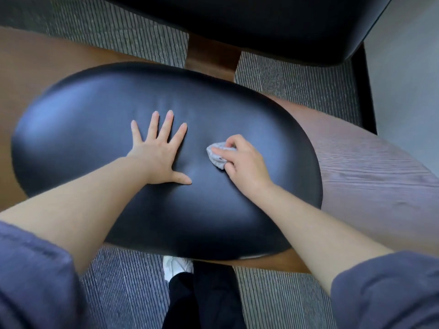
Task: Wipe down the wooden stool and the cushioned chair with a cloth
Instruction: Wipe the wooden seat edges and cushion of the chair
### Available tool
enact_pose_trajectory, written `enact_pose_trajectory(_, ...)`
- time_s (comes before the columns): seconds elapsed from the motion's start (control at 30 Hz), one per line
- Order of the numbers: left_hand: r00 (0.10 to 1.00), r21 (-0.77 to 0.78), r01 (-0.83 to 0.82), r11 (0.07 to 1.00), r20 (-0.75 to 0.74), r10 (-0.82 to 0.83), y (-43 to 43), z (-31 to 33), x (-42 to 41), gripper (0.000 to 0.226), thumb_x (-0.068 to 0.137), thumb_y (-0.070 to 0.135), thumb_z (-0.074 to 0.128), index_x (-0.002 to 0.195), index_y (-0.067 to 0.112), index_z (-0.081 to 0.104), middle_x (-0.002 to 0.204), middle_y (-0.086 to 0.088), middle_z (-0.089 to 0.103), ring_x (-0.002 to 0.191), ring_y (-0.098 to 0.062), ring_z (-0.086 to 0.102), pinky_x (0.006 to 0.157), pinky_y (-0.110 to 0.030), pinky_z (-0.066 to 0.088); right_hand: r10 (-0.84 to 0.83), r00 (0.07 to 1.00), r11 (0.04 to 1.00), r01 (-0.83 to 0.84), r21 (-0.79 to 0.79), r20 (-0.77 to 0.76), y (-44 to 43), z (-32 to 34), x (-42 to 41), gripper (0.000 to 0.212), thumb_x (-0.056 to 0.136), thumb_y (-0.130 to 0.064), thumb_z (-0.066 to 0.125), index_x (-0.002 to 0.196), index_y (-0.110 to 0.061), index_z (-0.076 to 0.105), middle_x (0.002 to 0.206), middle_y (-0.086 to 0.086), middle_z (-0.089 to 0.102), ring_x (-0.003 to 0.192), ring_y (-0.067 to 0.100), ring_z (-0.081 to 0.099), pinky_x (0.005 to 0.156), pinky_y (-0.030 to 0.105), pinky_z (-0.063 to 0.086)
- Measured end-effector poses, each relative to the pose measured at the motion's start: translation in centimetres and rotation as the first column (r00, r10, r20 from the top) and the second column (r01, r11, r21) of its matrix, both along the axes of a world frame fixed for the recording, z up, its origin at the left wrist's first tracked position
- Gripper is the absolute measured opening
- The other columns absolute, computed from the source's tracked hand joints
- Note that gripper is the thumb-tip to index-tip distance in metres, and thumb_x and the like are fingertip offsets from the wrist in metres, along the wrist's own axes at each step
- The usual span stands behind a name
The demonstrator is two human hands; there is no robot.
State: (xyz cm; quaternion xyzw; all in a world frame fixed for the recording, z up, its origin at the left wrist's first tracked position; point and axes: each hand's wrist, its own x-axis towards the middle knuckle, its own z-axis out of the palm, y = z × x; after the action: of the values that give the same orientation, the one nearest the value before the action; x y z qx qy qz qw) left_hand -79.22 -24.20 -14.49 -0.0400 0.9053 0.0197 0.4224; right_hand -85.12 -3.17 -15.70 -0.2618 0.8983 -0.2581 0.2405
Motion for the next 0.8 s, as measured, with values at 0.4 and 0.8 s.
enact_pose_trajectory(0.4, 0.996, -0.055, 0.082, 0.995, -0.033, -0.084, 1.1, 2.8, 12.2, 0.119, 0.074, 0.081, 0.048, 0.149, 0.027, -0.026, 0.157, -0.01, -0.03, 0.145, -0.038, -0.022, 0.112, -0.067, 0.004, 0.223, 0.975, 0.975, -0.222, 0.022, -0.018, 1.9, 3.0, 12.3, 0.044, 0.076, -0.005, 0.052, 0.111, -0.024, 0.071, 0.105, 0.008, 0.057, 0.091, 0.031, 0.055, 0.071, 0.04, 0.048)
enact_pose_trajectory(0.8, 0.992, -0.095, -0.051, 0.994, -0.124, 0.039, 3.3, 2.7, 15.7, 0.102, 0.087, 0.068, 0.048, 0.151, 0.029, -0.02, 0.159, -0.009, -0.026, 0.147, -0.036, -0.018, 0.112, -0.065, 0.01, 0.794, 0.538, 0.583, -0.806, 0.104, -0.281, 3.6, 3.2, 15.1, 0.024, 0.065, -0.001, 0.073, 0.082, -0.018, 0.069, 0.098, 0.007, 0.062, 0.078, 0.027, 0.057, 0.058, 0.035, 0.043)
